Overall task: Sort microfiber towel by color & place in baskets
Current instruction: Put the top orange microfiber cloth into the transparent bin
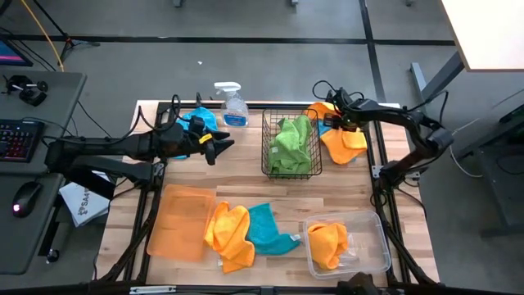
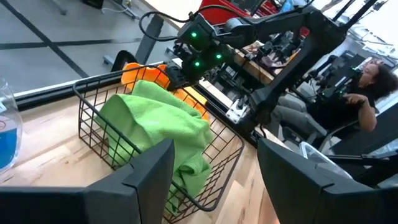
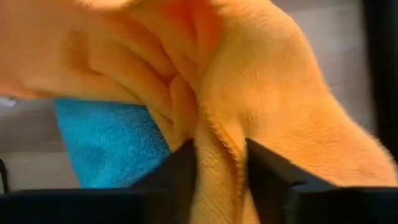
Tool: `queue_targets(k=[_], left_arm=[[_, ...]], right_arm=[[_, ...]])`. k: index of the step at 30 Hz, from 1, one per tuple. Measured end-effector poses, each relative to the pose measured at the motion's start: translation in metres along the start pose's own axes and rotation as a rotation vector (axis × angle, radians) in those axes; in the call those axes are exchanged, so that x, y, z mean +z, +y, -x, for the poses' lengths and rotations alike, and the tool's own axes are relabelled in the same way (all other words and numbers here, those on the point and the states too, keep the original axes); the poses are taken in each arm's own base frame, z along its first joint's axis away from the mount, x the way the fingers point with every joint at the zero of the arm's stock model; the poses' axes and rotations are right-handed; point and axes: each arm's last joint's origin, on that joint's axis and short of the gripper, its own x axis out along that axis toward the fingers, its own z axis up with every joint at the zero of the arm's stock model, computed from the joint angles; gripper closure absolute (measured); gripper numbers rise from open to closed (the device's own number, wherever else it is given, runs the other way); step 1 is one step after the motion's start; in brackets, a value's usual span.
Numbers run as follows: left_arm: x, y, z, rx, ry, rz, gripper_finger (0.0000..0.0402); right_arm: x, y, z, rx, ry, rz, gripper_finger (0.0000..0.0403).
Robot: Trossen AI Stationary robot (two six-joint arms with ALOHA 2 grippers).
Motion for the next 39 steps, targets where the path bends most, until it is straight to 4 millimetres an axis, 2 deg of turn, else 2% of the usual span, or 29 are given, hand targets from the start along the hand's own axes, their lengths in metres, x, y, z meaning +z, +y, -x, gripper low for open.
queue_targets(k=[2, 4, 7, 9, 14, 17, 21, 25, 28, 30, 33, 36, 39], left_arm=[[0.000, 0.000, 0.000, 0.000, 0.000, 0.000, 0.0185], [-0.001, 0.000, -0.001, 0.003, 0.004, -0.001, 0.0185], [0.000, 0.000, -0.001, 0.011, -0.009, -0.001, 0.0185], [0.000, 0.000, -0.001, 0.019, -0.015, -0.006, 0.0185], [0.002, 0.000, -0.001, 0.027, -0.041, -0.001, 0.0185], [0.004, -0.001, -0.001, 0.014, -0.062, -0.002, 0.0185], [0.006, -0.003, -0.001, 0.007, -0.085, -0.022, 0.0185], [0.009, -0.003, -0.001, 0.031, -0.132, -0.023, 0.0185], [0.010, -0.003, -0.001, 0.047, -0.156, -0.018, 0.0185], [0.011, -0.003, 0.000, 0.050, -0.167, -0.015, 0.0185], [0.011, -0.003, 0.000, 0.053, -0.167, -0.016, 0.0185], [0.011, -0.003, 0.000, 0.053, -0.167, -0.015, 0.0185], [0.011, -0.003, 0.000, 0.054, -0.169, -0.014, 0.0185]], right_arm=[[-0.001, -0.002, 0.007, -0.012, -0.020, 0.035, 0.0352], [-0.001, -0.005, 0.019, -0.009, -0.055, 0.080, 0.0386], [0.000, -0.013, 0.049, 0.008, -0.116, 0.089, 0.0381], [0.002, -0.018, 0.075, 0.034, -0.179, 0.122, 0.0392], [0.000, -0.034, 0.154, 0.191, -0.341, 0.165, 0.0395], [-0.012, -0.044, 0.205, 0.414, -0.407, 0.218, 0.0399], [-0.041, -0.063, 0.265, 0.817, -0.430, 0.346, 0.0399], [-0.073, -0.097, 0.309, 1.207, -0.333, 0.448, 0.0400], [-0.091, -0.130, 0.328, 1.424, -0.217, 0.493, 0.0401], [-0.101, -0.152, 0.332, 1.494, -0.148, 0.459, 0.0401], [-0.110, -0.173, 0.333, 1.543, -0.129, 0.401, 0.0402], [-0.116, -0.181, 0.329, 1.552, -0.143, 0.379, 0.0402], [-0.117, -0.173, 0.323, 1.537, -0.149, 0.403, 0.0402]])
